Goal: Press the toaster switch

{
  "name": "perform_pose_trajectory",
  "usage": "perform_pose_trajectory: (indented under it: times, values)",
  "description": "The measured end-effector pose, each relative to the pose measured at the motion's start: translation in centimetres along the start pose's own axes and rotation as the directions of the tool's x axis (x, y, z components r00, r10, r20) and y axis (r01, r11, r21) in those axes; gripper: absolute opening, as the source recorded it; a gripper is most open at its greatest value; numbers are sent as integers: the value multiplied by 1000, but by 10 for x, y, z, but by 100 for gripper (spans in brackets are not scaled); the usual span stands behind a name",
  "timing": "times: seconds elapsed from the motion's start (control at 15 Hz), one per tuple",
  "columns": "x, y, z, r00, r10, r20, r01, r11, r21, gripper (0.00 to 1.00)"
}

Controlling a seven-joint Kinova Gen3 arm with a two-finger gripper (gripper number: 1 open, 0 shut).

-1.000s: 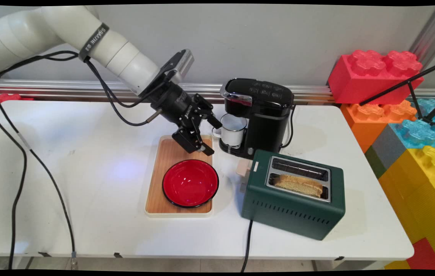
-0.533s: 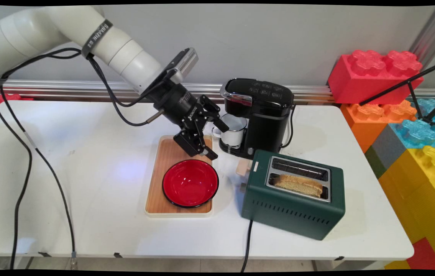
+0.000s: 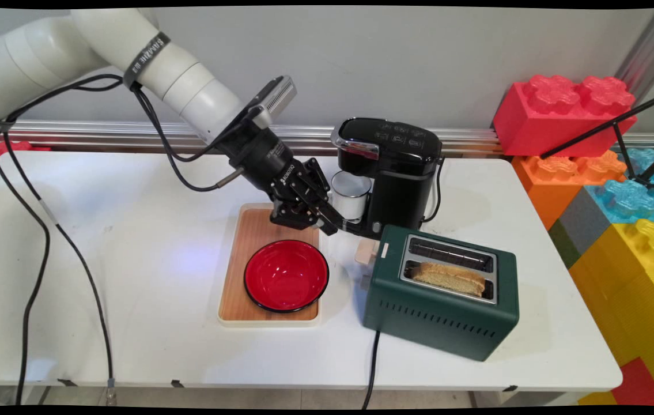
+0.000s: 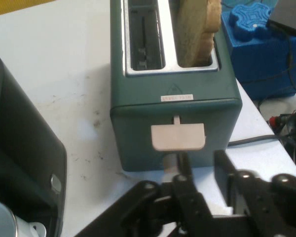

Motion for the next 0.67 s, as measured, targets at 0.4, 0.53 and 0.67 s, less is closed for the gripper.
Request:
perform_pose_trajectory:
  times: [0.4, 0.53, 0.67]
  values:
    - [-11, -1, 5, 998, -44, -39, 44, 999, -3, 0]
    - [-14, -1, 8, 997, -55, -55, 55, 998, -5, 0]
    - [-18, 0, 13, 995, -68, -75, 68, 998, -9, 0]
